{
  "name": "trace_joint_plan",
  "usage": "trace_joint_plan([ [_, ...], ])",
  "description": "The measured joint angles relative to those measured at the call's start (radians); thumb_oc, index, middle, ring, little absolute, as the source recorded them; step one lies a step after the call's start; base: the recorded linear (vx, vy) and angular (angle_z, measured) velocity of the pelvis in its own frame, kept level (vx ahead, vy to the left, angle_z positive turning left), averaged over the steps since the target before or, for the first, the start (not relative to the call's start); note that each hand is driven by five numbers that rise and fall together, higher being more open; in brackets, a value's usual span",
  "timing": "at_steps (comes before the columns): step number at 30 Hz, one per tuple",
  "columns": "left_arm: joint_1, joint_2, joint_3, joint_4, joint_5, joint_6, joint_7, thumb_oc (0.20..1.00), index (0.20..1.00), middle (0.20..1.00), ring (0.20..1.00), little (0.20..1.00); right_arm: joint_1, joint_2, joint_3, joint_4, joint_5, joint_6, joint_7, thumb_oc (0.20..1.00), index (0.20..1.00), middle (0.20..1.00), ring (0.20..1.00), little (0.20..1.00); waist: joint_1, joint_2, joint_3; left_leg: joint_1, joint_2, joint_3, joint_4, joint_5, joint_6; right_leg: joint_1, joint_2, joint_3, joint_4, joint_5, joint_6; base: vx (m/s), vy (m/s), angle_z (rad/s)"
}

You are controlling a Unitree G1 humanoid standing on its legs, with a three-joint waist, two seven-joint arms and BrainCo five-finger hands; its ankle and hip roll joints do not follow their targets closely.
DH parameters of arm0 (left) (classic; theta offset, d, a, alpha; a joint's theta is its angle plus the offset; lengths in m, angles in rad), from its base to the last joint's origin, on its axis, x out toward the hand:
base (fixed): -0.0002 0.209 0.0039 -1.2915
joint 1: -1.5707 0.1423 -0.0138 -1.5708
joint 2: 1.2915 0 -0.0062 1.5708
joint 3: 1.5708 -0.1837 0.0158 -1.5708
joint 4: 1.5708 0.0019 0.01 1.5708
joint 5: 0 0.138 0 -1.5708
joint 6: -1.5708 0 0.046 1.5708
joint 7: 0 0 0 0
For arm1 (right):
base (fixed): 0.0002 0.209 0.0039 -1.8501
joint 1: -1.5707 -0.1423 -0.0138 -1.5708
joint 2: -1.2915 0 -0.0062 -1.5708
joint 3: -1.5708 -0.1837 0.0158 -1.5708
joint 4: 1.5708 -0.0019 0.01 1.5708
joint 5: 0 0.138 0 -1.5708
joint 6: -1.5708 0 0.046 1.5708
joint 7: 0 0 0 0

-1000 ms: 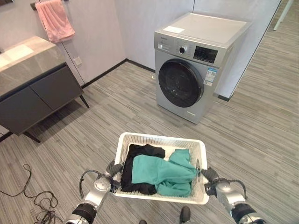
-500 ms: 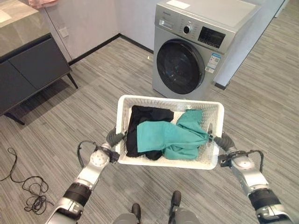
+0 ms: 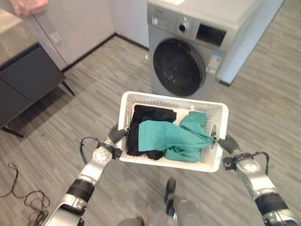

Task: Grab the laundry basket,head to the washer,open it,put in the laundry and shut it.

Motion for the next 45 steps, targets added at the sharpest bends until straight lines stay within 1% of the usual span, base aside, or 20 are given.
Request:
trace_joint_plan([
  [1,-0.009,-0.006,0.003,-0.002,0.000,-0.006,0.001,0.200,0.200,0.200,0.200,0.200,-0.003,-0.010,-0.014,-0.016,0.010,-0.003,-0.001,0.200,0.200,0.200,0.200,0.200,0.009,0.006,-0.002,-0.134,0.037,-0.006,0.279,0.038,-0.033,0.014,0.019,0.029,0.009,-0.023,-0.025,0.14,-0.082,-0.40],
  [2,-0.015,0.002,0.004,-0.004,0.000,-0.014,0.003,0.200,0.200,0.200,0.200,0.200,-0.010,-0.018,-0.017,-0.035,0.019,-0.004,-0.007,0.200,0.200,0.200,0.200,0.200,0.030,0.006,-0.005,-0.215,0.048,-0.023,0.416,0.045,-0.024,0.027,0.033,0.049,0.010,-0.022,-0.050,0.22,-0.066,-0.49],
  [4,-0.042,0.004,0.002,-0.005,0.000,-0.014,0.002,0.200,0.200,0.200,0.200,0.200,-0.011,-0.022,-0.026,-0.050,0.020,-0.004,-0.017,0.200,0.200,0.200,0.200,0.200,0.031,-0.018,-0.006,-0.301,0.054,-0.020,0.438,0.028,-0.004,0.046,0.031,0.070,0.005,-0.040,-0.066,0.28,0.023,-0.27],
  [5,-0.075,0.009,0.000,-0.003,0.000,-0.015,0.002,0.200,0.200,0.200,0.200,0.200,0.002,-0.021,-0.035,-0.062,0.026,-0.004,-0.022,0.200,0.200,0.200,0.200,0.200,0.027,-0.043,0.001,-0.324,0.098,0.021,0.355,0.012,0.049,0.065,0.030,0.074,-0.005,-0.046,-0.062,0.25,0.147,-0.09],
  [6,-0.086,0.012,0.001,-0.002,0.000,-0.015,0.002,0.200,0.200,0.200,0.200,0.200,0.001,-0.020,-0.035,-0.063,0.027,-0.003,-0.022,0.200,0.200,0.200,0.200,0.200,0.031,-0.060,0.007,-0.327,0.114,0.021,0.277,0.011,0.051,0.076,0.029,0.087,-0.007,-0.049,-0.060,0.25,0.184,-0.23],
  [8,-0.095,0.022,0.000,0.003,0.000,-0.016,0.003,0.200,0.200,0.200,0.200,0.200,-0.001,-0.013,-0.036,-0.067,0.027,-0.004,-0.022,0.200,0.200,0.200,0.200,0.200,0.035,-0.079,0.007,-0.299,0.141,-0.039,0.023,0.025,0.039,0.108,0.034,0.117,-0.021,-0.053,-0.054,0.28,0.238,-0.52],
  [11,-0.086,0.034,-0.001,0.017,-0.001,-0.029,0.003,0.200,0.200,0.200,0.200,0.200,0.008,0.019,-0.037,-0.065,0.038,-0.004,-0.023,0.200,0.200,0.200,0.200,0.200,0.035,-0.082,0.001,-0.242,0.164,-0.193,-0.336,0.118,0.001,0.158,0.044,0.185,-0.053,-0.072,0.003,0.23,0.253,-0.56],
  [13,-0.084,0.040,-0.001,0.019,-0.001,-0.031,0.003,0.200,0.200,0.200,0.200,0.200,0.014,0.028,-0.033,-0.062,0.039,-0.004,-0.023,0.200,0.200,0.200,0.200,0.200,0.037,-0.075,-0.005,-0.234,0.184,-0.245,-0.427,0.167,0.006,0.164,0.051,0.217,-0.064,-0.071,0.015,0.22,0.346,-0.59],
  [16,-0.084,0.040,-0.022,0.022,-0.001,-0.031,0.004,0.200,0.200,0.200,0.200,0.200,0.034,0.027,-0.039,-0.062,0.039,-0.004,-0.023,0.200,0.200,0.200,0.200,0.200,0.031,-0.067,-0.011,-0.233,0.190,-0.184,-0.451,0.201,0.023,0.194,0.028,0.242,-0.092,-0.065,0.062,0.20,0.419,-0.32],
  [17,-0.082,0.040,-0.040,0.025,0.000,-0.031,0.004,0.200,0.200,0.200,0.200,0.200,0.040,0.027,-0.052,-0.061,0.038,-0.004,-0.023,0.200,0.200,0.200,0.200,0.200,0.025,-0.044,-0.022,-0.226,0.177,-0.138,-0.436,0.231,0.045,0.209,0.008,0.254,-0.099,-0.068,0.099,0.32,0.706,-0.33],
  [19,-0.089,0.045,-0.044,0.041,0.000,-0.031,0.010,0.200,0.200,0.200,0.200,0.200,0.038,0.049,-0.055,-0.062,0.038,-0.004,-0.036,0.200,0.200,0.200,0.200,0.200,0.032,-0.057,-0.030,-0.221,0.090,-0.105,-0.397,0.287,0.054,0.208,-0.073,0.279,-0.084,-0.072,0.112,0.28,0.605,-0.34],
  [23,-0.095,0.100,-0.060,0.011,0.007,-0.034,0.010,0.200,0.200,0.200,0.200,0.200,0.079,0.107,-0.074,-0.094,0.037,-0.004,-0.039,0.200,0.200,0.200,0.200,0.200,0.035,-0.054,-0.034,-0.184,-0.107,-0.063,-0.324,0.217,0.193,0.146,-0.269,0.327,0.146,-0.056,0.130,0.21,0.513,0.05],
  [25,-0.099,0.153,-0.060,0.001,0.008,-0.035,0.010,0.200,0.200,0.200,0.200,0.200,0.066,0.122,-0.062,-0.116,0.035,-0.004,-0.039,0.200,0.200,0.200,0.200,0.200,0.049,-0.052,-0.034,-0.148,-0.139,-0.005,-0.318,0.191,0.239,0.033,-0.318,0.368,0.341,-0.026,0.131,0.16,0.378,-0.51],
  [27,-0.100,0.163,-0.060,-0.021,0.009,-0.035,0.010,0.200,0.200,0.200,0.200,0.200,0.065,0.123,-0.061,-0.118,0.035,-0.004,-0.042,0.200,0.200,0.200,0.200,0.200,0.065,-0.048,-0.035,-0.123,-0.146,0.023,-0.316,0.183,0.251,-0.010,-0.340,0.339,0.439,-0.065,0.139,0.14,0.202,-0.41],
  [31,-0.109,0.166,-0.061,-0.035,0.009,-0.038,0.014,0.200,0.200,0.200,0.200,0.200,0.050,0.092,-0.069,-0.139,0.035,-0.004,-0.045,0.200,0.200,0.200,0.200,0.200,0.054,-0.045,-0.039,-0.076,-0.149,0.049,-0.390,0.183,0.262,-0.089,-0.228,0.246,0.383,-0.163,0.172,0.16,0.097,-0.21],
  [35,-0.114,0.152,-0.066,-0.020,0.009,-0.039,0.015,0.200,0.200,0.200,0.200,0.200,0.035,0.066,-0.071,-0.142,0.035,-0.004,-0.046,0.200,0.200,0.200,0.200,0.200,0.023,-0.046,-0.037,-0.055,-0.164,0.058,-0.412,0.170,0.274,-0.144,-0.170,0.205,0.254,-0.142,0.172,0.17,0.001,-0.10],
  [38,-0.130,0.136,-0.068,-0.012,0.010,-0.042,0.015,0.200,0.200,0.200,0.200,0.200,0.023,0.006,-0.067,-0.158,0.035,-0.004,-0.045,0.200,0.200,0.200,0.200,0.200,0.006,-0.046,-0.036,-0.036,-0.172,0.060,-0.407,0.139,0.273,-0.200,-0.134,0.180,0.112,-0.048,0.186,0.24,-0.060,-0.01],
  [40,-0.146,0.116,-0.073,-0.014,0.011,-0.050,0.015,0.200,0.200,0.200,0.200,0.200,0.022,-0.052,-0.073,-0.176,0.035,-0.004,-0.046,0.200,0.200,0.200,0.200,0.200,0.002,-0.064,-0.028,0.028,-0.199,0.048,-0.403,0.088,0.266,-0.164,-0.150,0.134,0.039,0.006,0.166,0.39,-0.136,0.17],
  [44,-0.154,0.115,-0.068,-0.040,0.032,-0.055,0.016,0.200,0.200,0.200,0.200,0.200,0.022,-0.090,-0.089,-0.208,0.035,-0.004,-0.045,0.200,0.200,0.200,0.200,0.200,0.004,-0.065,-0.038,0.102,-0.190,0.033,-0.391,0.032,0.236,-0.078,-0.117,0.134,0.097,0.006,0.141,0.33,-0.190,0.07],
  [45,-0.151,0.118,-0.059,-0.045,0.033,-0.067,0.021,0.200,0.200,0.200,0.200,0.200,0.016,-0.094,-0.091,-0.219,0.036,-0.006,-0.044,0.200,0.200,0.200,0.200,0.200,0.007,-0.058,-0.056,0.098,-0.160,0.037,-0.361,0.016,0.210,-0.032,-0.082,0.126,0.059,0.038,0.082,0.34,-0.256,-0.03],
])
